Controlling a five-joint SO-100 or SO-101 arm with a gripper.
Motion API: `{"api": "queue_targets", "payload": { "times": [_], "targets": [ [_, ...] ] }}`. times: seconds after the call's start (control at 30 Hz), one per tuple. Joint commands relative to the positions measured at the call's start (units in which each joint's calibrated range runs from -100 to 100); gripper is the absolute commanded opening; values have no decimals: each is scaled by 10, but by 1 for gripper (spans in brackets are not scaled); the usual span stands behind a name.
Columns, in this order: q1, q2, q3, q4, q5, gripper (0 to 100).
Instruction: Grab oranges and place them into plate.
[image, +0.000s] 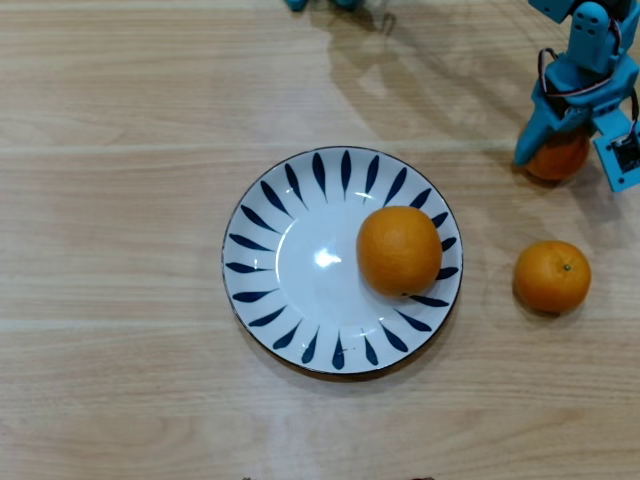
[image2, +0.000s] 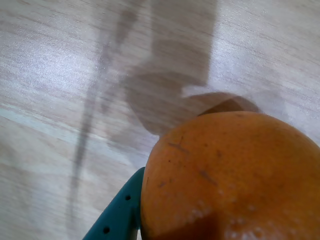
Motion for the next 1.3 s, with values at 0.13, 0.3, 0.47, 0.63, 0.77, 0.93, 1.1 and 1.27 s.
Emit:
{"api": "queue_targets", "payload": {
  "times": [0.13,0.3,0.47,0.63,0.77,0.93,1.1,1.27],
  "targets": [
    [32,-114,-92,178,13,30],
    [100,-203,-95,247,69,30],
    [191,-300,-15,248,146,30],
    [299,-408,168,142,213,30],
    [364,-474,343,11,234,30],
    [395,-497,493,-117,234,30],
    [396,-496,571,-205,233,30],
    [391,-496,580,-219,231,30]
  ]
}}
